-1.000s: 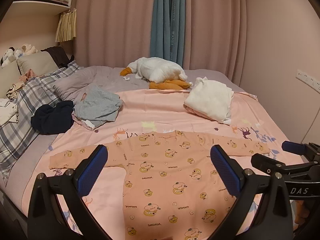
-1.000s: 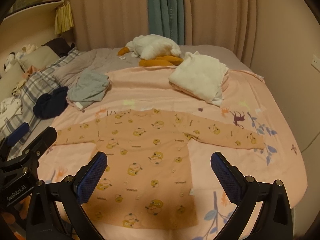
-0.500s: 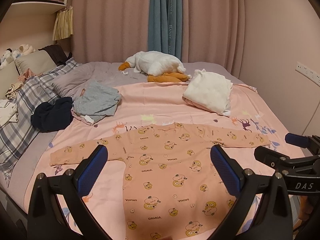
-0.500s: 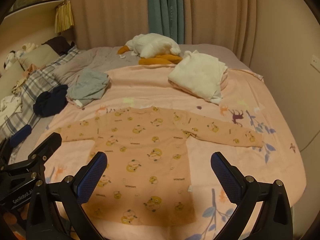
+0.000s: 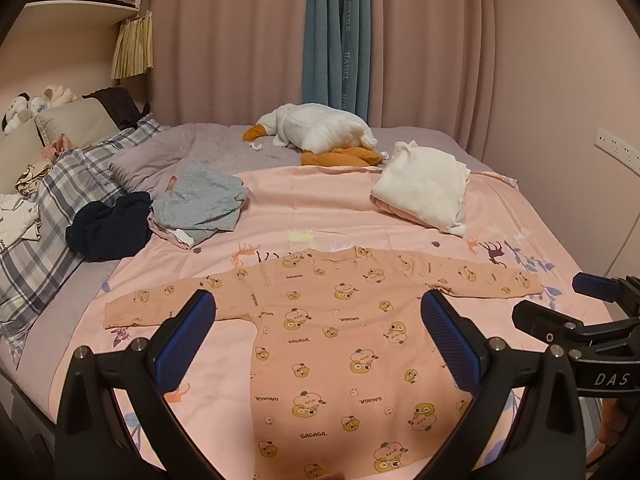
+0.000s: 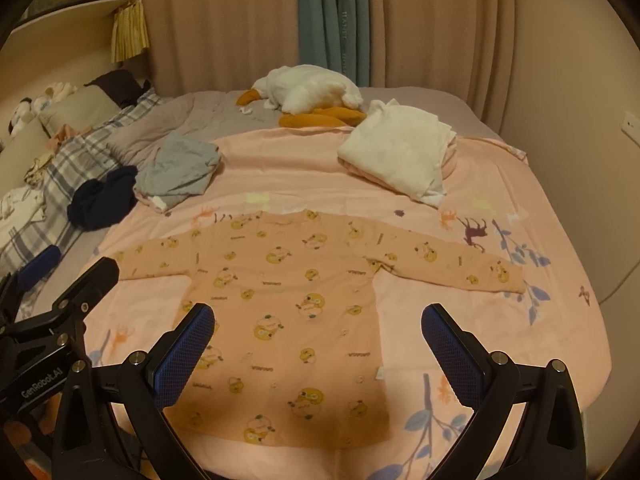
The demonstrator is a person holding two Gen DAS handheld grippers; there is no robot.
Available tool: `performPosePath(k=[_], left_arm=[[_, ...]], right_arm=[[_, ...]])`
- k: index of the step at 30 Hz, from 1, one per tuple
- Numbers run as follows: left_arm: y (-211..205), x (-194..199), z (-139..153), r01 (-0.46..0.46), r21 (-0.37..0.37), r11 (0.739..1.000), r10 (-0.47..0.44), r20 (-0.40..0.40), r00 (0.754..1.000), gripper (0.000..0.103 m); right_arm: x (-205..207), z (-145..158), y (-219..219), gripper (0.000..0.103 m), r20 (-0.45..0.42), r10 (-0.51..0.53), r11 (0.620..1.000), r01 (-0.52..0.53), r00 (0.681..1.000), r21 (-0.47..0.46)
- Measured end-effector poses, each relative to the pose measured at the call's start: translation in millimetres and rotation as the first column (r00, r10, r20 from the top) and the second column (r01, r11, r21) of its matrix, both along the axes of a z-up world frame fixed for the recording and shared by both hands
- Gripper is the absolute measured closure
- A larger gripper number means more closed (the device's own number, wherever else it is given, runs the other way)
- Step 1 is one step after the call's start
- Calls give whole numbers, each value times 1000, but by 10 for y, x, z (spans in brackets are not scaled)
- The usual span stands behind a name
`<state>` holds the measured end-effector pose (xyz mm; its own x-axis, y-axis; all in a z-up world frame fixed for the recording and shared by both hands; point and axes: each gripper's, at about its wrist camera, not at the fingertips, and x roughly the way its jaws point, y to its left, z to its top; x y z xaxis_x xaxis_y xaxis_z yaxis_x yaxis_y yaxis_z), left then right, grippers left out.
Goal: Fold small clothes
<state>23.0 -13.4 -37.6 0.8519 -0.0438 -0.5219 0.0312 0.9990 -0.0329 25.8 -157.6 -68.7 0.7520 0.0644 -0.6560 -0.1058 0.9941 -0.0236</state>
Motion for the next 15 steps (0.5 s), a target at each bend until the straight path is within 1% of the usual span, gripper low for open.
performPosePath(k=[15], left_arm=[[56, 9, -13, 0, -10, 1000, 0, -17, 1000, 0]], right_arm=[[-12, 6, 23, 0, 3, 16, 1000, -16, 1000, -10]])
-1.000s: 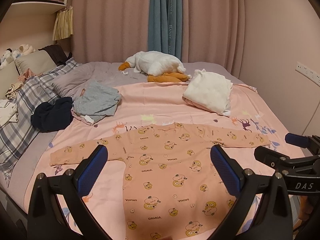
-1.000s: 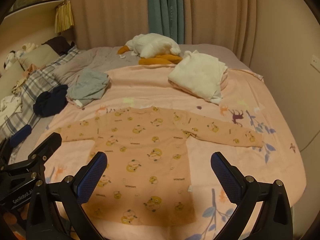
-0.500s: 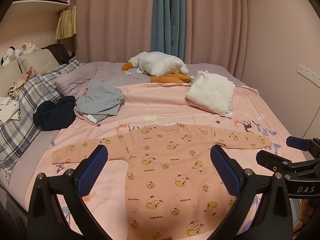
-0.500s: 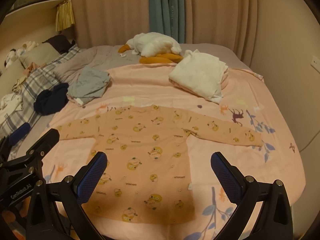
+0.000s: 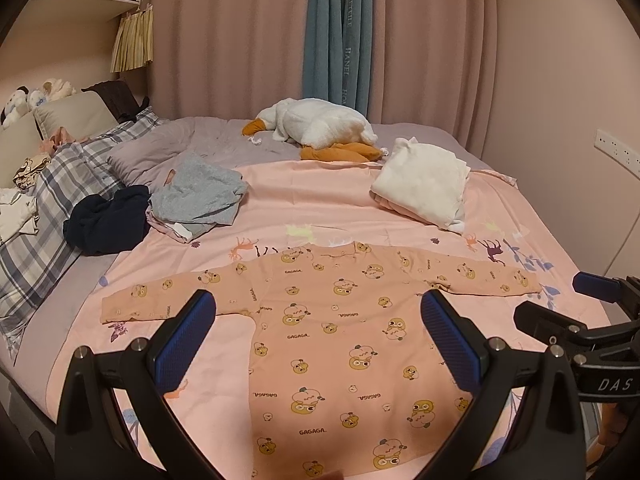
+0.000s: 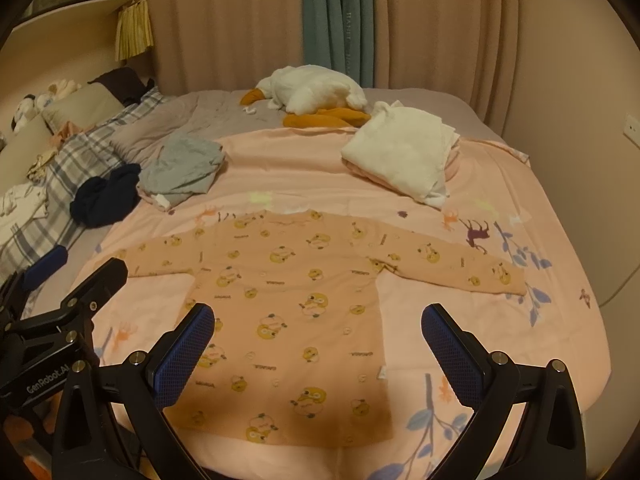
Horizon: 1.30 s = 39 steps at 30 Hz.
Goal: Fold small clothes
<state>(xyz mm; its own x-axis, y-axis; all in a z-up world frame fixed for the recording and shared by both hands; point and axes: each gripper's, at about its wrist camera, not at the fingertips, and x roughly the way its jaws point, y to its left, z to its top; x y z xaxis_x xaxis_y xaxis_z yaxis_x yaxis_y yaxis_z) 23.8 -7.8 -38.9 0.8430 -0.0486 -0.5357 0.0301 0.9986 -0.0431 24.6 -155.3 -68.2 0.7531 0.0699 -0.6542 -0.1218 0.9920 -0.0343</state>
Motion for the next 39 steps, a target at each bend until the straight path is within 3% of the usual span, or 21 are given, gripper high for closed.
performPosePath(k=[13, 27, 31, 36, 39], left_arm=[[-21, 46, -26, -6, -14, 1000, 7, 13, 1000, 0], [62, 244, -204, 31, -85, 996, -35, -46, 998, 0], [234, 500, -377, 30, -166, 986, -43, -74, 996, 0], [558, 898, -697, -12, -152, 988, 4, -51, 999, 1], [862, 1249, -1048, -67, -213, 975, 43, -117, 992, 1]], right_arm=[[-10, 10, 14, 0, 25, -6, 1000, 6, 1000, -22], [94, -92, 32, 0, -12, 31, 999, -31, 999, -8], [207, -121, -69, 0, -11, 26, 999, -26, 1000, 27], [561, -218, -289, 0, 24, -40, 998, 39, 999, 42], [922, -345, -545, 0, 45, -121, 993, 120, 992, 19]])
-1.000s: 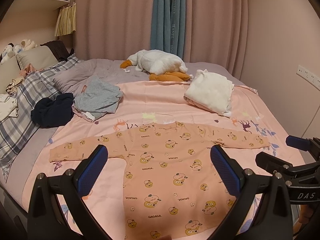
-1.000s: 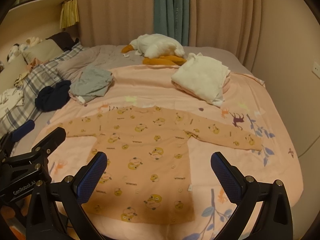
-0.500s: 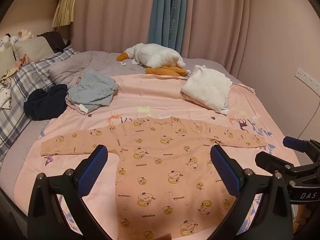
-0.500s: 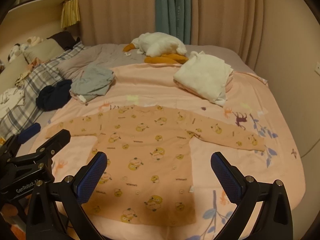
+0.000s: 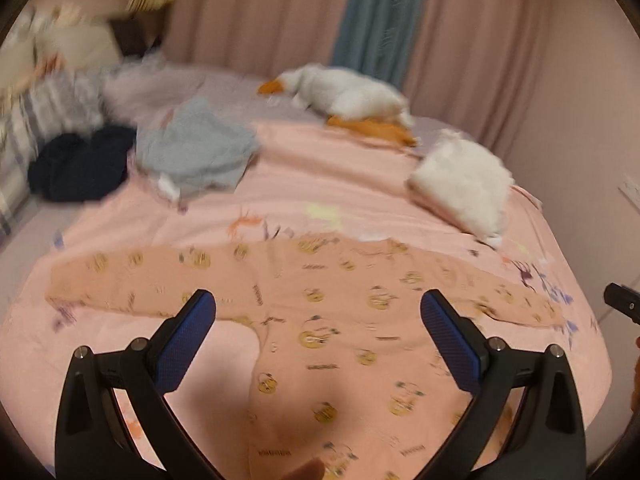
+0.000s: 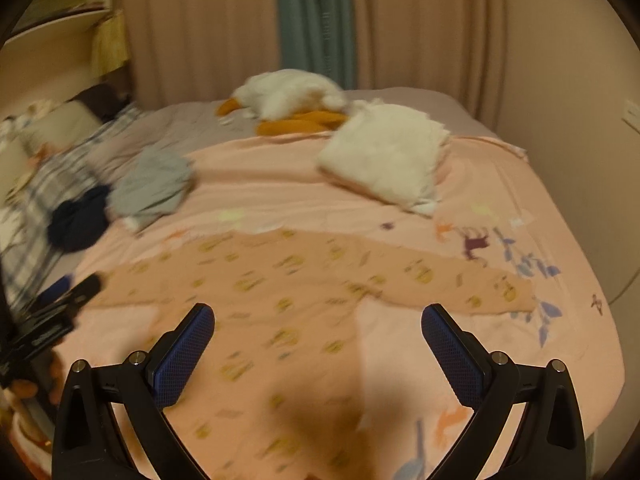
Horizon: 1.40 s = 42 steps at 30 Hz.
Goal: Fold small clothes
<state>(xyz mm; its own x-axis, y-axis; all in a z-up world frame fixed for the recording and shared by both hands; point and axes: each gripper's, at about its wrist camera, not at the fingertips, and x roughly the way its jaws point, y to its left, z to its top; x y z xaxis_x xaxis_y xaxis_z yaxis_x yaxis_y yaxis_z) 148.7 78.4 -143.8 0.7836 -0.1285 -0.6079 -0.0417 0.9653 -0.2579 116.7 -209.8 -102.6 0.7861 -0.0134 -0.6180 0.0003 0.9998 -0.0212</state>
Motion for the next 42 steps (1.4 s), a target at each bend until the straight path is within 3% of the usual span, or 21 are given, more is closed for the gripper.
performPosePath(k=[3, 5, 7, 10, 13, 16, 17, 20, 22, 24, 27, 29, 30, 32, 35, 42], left_arm=[[267, 363, -386, 12, -115, 993, -26, -119, 993, 1], [471, 615, -733, -9, -250, 968, -48, -221, 974, 2], [643, 821, -1082, -63, -395, 917, -71, -314, 947, 2], [687, 936, -1502, -115, -547, 829, -150, -417, 897, 5], [598, 847, -1435, -55, -546, 836, -156, -332, 930, 6], [506, 814, -1458, -45, -595, 803, -179, -313, 933, 14], [513, 840, -1490, -48, -585, 810, -166, -308, 937, 23], [474, 785, -1523, -91, -500, 861, -85, -318, 944, 48], [506, 735, -1546, -94, -473, 876, -66, -311, 948, 57], [587, 718, -1610, -102, -459, 883, -59, -324, 944, 73], [667, 639, -1657, -123, -498, 858, -43, -310, 950, 77], [705, 625, -1700, -132, -512, 849, -35, -303, 952, 84], [704, 619, -1695, -133, -504, 854, -33, -308, 951, 91], [694, 622, -1694, -131, -485, 864, -33, -315, 949, 93], [680, 625, -1676, -137, -471, 871, -23, -318, 948, 93], [526, 598, -1610, -144, -352, 925, 28, -315, 949, 95]], right_arm=[[354, -216, -390, 0, -33, -102, 995, 103, 994, 13], [568, -417, -728, 0, -94, -159, 982, 167, 983, 89], [709, -676, -1188, 0, -151, -234, 940, 263, 960, 217], [807, -1013, -1762, 0, -234, -301, 857, 370, 924, 358], [779, -1306, -2224, 0, -303, -372, 771, 474, 877, 426], [698, -1552, -2598, 0, -341, -421, 678, 541, 840, 498], [672, -1619, -2683, 1, -351, -428, 647, 553, 833, 525], [516, -1821, -2952, 4, -347, -437, 497, 544, 830, 676], [445, -1810, -3003, 4, -310, -444, 455, 509, 841, 731], [482, -1799, -3009, 7, -300, -422, 477, 491, 855, 729], [494, -1750, -2953, 24, -265, -444, 566, 497, 856, 658], [485, -1765, -3000, 46, -254, -464, 567, 504, 849, 651], [489, -1782, -3034, 51, -259, -477, 556, 517, 840, 651], [501, -1818, -3124, 72, -265, -493, 557, 534, 829, 636], [532, -1841, -3174, 92, -262, -524, 570, 562, 811, 599], [591, -1736, -3085, 98, -255, -543, 590, 580, 800, 561]])
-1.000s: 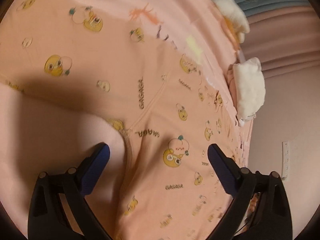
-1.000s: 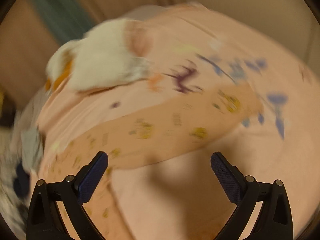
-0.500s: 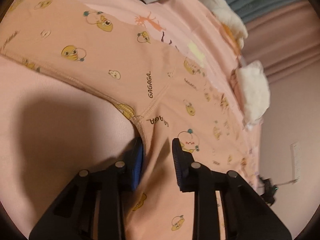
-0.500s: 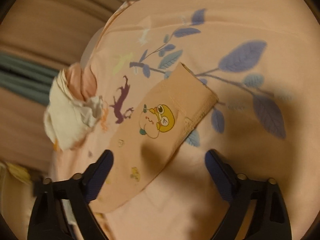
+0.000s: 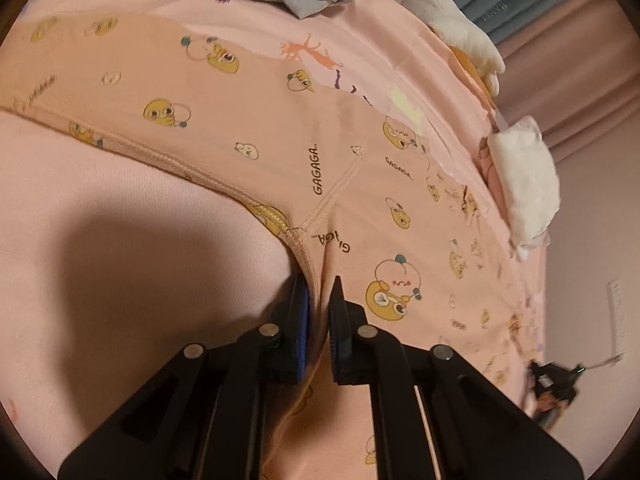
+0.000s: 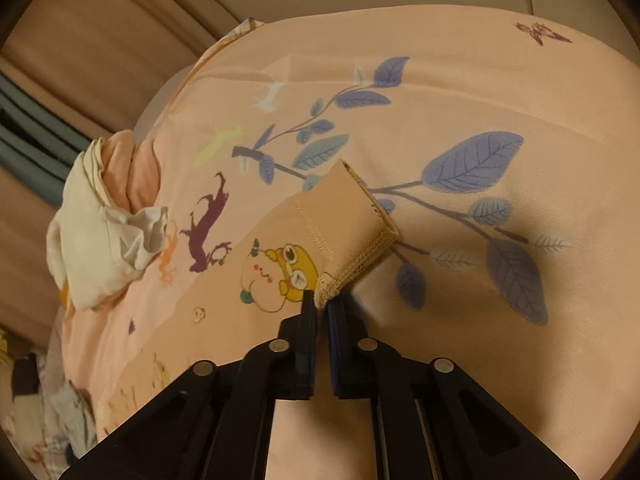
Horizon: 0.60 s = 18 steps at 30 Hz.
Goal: Fold small clothes
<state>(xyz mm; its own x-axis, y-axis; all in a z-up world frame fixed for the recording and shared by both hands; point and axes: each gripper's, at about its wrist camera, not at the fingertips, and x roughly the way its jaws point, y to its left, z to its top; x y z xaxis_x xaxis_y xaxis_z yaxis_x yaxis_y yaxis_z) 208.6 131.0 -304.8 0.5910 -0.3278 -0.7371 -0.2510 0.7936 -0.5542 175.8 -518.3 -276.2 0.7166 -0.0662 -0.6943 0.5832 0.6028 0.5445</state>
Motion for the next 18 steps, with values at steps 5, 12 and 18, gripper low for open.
performPosePath(k=[5, 12, 18], left_arm=[[52, -4, -38, -8, -28, 1000, 8, -16, 1000, 95], [180, -45, -103, -23, -140, 990, 17, -45, 999, 96], [171, -77, -99, -6, -144, 990, 2, -27, 1000, 96]], right_arm=[[74, 150, 141, 98, 16, 31, 999, -30, 999, -21], [231, 495, 547, 98, 30, 106, 989, -102, 994, -109], [335, 663, 863, 98, 49, 183, 973, -174, 982, -151]])
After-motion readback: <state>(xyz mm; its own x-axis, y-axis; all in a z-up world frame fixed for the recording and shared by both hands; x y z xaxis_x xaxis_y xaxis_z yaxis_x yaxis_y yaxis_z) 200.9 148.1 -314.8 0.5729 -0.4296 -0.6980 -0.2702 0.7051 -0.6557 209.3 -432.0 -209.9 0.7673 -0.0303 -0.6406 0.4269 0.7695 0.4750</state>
